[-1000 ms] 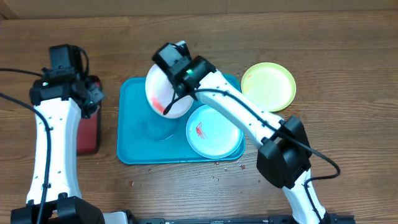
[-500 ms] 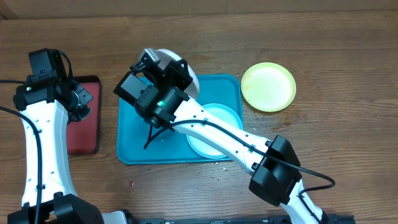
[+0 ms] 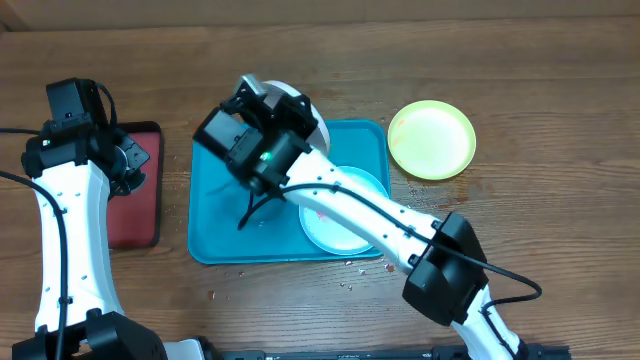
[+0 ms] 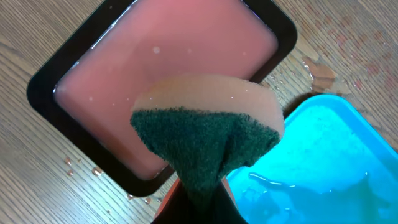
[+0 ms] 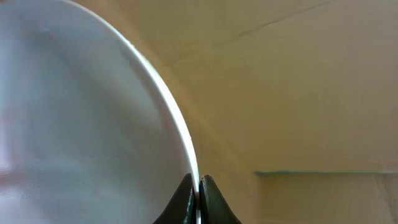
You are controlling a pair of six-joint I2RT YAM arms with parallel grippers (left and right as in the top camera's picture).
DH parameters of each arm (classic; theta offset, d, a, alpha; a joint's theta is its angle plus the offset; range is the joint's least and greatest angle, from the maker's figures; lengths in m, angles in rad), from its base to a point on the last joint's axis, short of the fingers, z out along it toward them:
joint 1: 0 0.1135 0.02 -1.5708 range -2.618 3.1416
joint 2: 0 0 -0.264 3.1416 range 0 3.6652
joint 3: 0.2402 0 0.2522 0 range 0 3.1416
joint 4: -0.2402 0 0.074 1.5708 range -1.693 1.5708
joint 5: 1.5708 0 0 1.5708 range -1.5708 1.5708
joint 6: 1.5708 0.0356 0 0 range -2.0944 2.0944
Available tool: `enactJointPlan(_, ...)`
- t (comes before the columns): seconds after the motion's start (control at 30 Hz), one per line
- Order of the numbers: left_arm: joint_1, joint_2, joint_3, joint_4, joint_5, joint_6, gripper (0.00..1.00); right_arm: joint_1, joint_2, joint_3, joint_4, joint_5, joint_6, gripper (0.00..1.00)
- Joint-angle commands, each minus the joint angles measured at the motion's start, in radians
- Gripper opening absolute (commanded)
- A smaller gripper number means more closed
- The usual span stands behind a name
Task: Clean dirty plates on tray and stack at the side
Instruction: 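Lift the white plate with the right gripper and carry it right, then lower the white plate onto the yellow plate and open the right gripper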
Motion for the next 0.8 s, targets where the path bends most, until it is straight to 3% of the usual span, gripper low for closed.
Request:
enactJointPlan(0.0, 0.005, 0.002, -0.005, 0.000, 0.020, 0.017, 0.04, -0.148, -0.039, 0.024, -0.019, -0.473, 0.215, 0.04)
enactJointPlan(0.2, 0.005, 0.002, -0.005, 0.000, 0.028, 0.017, 0.04, -0.421, -0.039, 0.024, -0.075, -0.827, 0.391, 0.04)
enactJointPlan(0.4, 0.005, 0.002, -0.005, 0.000, 0.028, 0.016, 0.04, -0.725, -0.038, 0.019, -0.183, -1.159, 0.411, 0.04)
enactJointPlan(0.67, 0.005, 0.002, -0.005, 0.004, 0.029, 0.016, 0.04, -1.003, -0.038, -0.032, -0.311, -1.237, 0.404, 0.04)
enactJointPlan(0.77, 0.005, 0.002, -0.005, 0.004, 0.029, 0.016, 0.04, -1.041, -0.038, -0.070, -0.318, -1.236, 0.403, 0.04)
